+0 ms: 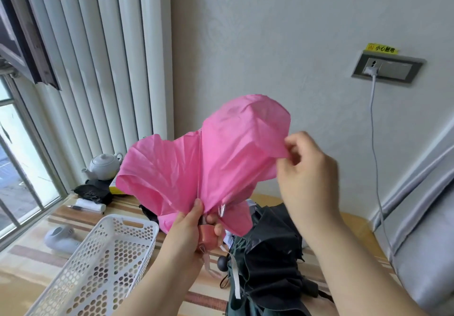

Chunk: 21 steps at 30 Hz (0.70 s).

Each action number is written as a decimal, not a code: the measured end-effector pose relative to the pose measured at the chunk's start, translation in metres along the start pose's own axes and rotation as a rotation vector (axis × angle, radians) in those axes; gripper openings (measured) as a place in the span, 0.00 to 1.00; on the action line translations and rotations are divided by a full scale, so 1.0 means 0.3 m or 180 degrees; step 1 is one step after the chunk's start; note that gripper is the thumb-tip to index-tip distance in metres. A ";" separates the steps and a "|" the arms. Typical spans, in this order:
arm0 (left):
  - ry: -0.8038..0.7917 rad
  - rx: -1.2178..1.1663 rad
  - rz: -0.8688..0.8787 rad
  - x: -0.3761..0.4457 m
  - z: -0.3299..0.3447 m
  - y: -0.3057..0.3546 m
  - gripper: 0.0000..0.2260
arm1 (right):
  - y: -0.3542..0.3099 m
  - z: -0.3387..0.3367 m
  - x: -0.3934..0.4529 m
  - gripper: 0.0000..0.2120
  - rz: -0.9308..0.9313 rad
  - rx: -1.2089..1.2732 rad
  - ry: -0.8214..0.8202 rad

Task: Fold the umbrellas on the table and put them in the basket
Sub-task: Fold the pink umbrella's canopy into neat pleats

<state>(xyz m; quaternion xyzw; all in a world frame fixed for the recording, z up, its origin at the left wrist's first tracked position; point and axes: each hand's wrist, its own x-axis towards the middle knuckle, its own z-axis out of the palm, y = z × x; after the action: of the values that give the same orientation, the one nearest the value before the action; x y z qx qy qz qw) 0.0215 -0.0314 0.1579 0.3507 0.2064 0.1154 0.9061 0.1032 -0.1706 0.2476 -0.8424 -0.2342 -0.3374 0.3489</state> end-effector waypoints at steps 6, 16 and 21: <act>0.0003 0.0077 0.0185 0.023 -0.020 0.003 0.11 | 0.019 0.022 -0.028 0.09 0.0057 0.0441 -0.0880; -0.0417 0.0087 0.0074 0.010 -0.006 0.010 0.24 | -0.022 0.029 -0.072 0.13 0.0049 0.0255 -0.0960; -0.0280 0.0299 0.0127 0.013 0.001 0.002 0.09 | -0.063 0.003 -0.033 0.20 0.0032 -0.0417 -0.0455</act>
<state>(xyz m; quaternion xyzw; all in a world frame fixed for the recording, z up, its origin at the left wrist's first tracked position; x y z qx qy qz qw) 0.0249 -0.0298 0.1572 0.4017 0.1646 0.1081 0.8944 0.0849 -0.1592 0.2480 -0.8864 -0.2318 -0.2893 0.2772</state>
